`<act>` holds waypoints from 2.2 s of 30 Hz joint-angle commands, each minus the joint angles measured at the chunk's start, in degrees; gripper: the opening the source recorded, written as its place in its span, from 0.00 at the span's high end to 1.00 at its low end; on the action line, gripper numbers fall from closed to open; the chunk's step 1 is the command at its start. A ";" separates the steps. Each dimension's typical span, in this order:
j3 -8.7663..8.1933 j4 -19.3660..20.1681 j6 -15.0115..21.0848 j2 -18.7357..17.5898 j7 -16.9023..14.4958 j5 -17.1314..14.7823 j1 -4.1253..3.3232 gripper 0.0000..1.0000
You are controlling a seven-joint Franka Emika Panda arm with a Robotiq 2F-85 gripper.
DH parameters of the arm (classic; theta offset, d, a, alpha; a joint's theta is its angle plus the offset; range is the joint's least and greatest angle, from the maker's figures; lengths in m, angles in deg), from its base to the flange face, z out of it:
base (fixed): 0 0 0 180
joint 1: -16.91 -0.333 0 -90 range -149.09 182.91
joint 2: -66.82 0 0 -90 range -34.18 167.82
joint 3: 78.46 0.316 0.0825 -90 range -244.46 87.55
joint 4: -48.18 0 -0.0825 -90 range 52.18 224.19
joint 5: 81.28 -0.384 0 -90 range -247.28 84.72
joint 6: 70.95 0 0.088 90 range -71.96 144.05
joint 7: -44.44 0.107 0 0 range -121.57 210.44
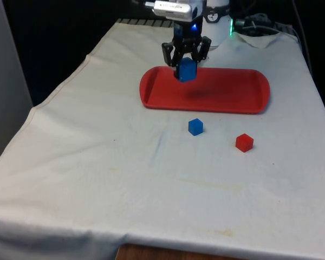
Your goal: Pick up the largest block and place it onto the tray.
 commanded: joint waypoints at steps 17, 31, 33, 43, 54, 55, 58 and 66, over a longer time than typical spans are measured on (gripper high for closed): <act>3.78 4.98 7.45 -3.09 5.90 1.43 -0.34 1.00; 5.16 5.10 9.68 -5.84 6.19 0.29 0.06 0.84; 5.27 5.27 9.40 -5.21 6.02 0.11 0.11 0.74; 5.16 5.27 9.11 -4.98 6.02 0.34 0.11 0.00; 4.47 4.47 7.39 -3.09 6.25 1.26 0.06 0.00; 4.41 4.35 6.99 -2.69 6.30 1.38 0.06 0.00; 4.30 3.61 4.93 -0.97 6.42 1.78 0.29 0.00; 4.24 1.55 0.29 2.35 6.65 2.12 0.52 0.00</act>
